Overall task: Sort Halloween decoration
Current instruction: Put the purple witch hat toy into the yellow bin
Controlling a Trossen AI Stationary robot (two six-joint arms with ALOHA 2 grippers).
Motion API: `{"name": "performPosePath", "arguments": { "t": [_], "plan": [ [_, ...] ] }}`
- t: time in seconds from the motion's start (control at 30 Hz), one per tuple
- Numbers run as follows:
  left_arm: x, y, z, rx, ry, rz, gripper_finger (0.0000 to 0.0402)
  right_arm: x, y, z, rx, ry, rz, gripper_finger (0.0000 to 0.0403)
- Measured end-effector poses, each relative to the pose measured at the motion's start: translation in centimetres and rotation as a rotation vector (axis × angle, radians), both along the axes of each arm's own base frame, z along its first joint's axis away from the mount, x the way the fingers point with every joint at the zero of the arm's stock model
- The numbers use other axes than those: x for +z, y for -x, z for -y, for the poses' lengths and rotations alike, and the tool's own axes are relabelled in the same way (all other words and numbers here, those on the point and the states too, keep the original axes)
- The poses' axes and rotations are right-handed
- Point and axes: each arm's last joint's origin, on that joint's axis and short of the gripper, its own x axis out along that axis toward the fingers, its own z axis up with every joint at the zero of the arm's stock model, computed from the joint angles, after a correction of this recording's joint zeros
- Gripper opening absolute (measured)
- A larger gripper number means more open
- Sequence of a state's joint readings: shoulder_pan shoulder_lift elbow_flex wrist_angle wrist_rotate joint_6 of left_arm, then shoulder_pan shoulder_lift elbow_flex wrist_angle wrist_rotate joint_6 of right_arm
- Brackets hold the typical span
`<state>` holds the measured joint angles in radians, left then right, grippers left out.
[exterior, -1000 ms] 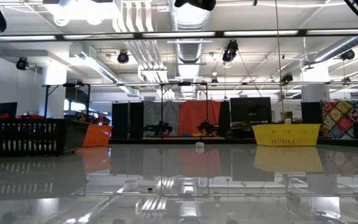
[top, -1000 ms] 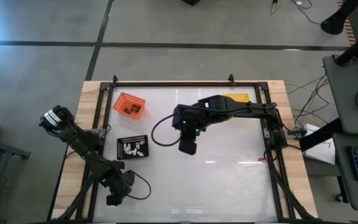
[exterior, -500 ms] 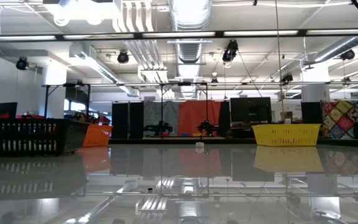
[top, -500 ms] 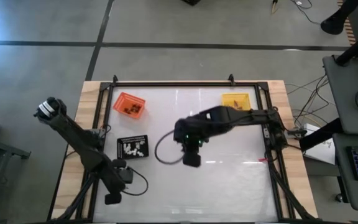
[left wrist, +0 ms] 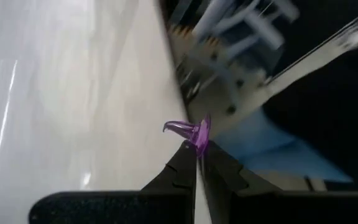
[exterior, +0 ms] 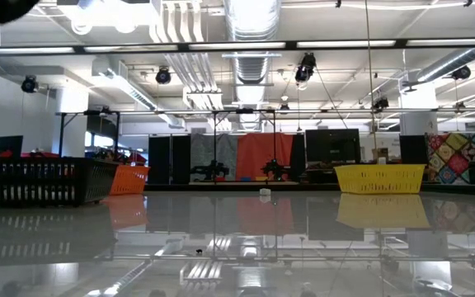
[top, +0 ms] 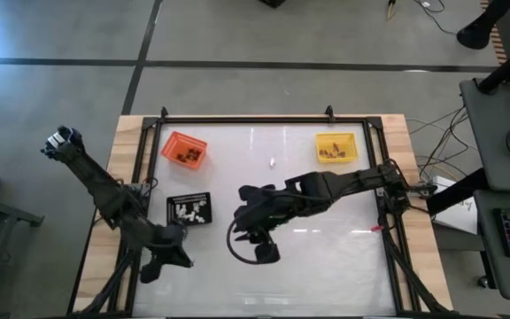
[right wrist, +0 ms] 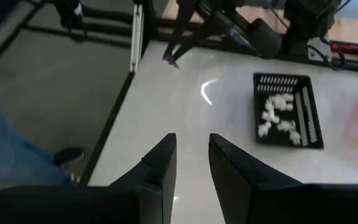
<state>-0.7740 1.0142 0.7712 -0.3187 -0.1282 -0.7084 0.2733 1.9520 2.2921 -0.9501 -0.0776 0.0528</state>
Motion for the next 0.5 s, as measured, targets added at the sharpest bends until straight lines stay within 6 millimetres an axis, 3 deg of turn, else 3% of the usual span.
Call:
{"name": "performPosePath", "arguments": {
  "t": [0.27, 0.5],
  "plan": [
    [3.4, 0.4, -0.9, -0.048, 0.072, 0.292, 0.0000, -2.0, -1.7, -0.5, -0.008, -0.034, 0.080, 0.0086],
    [5.0, 0.6, -1.1, -0.105, 0.107, 0.449, 0.0000, -1.7, -3.3, -1.3, 0.139, -0.116, 0.338, 0.0080]
  ]
}}
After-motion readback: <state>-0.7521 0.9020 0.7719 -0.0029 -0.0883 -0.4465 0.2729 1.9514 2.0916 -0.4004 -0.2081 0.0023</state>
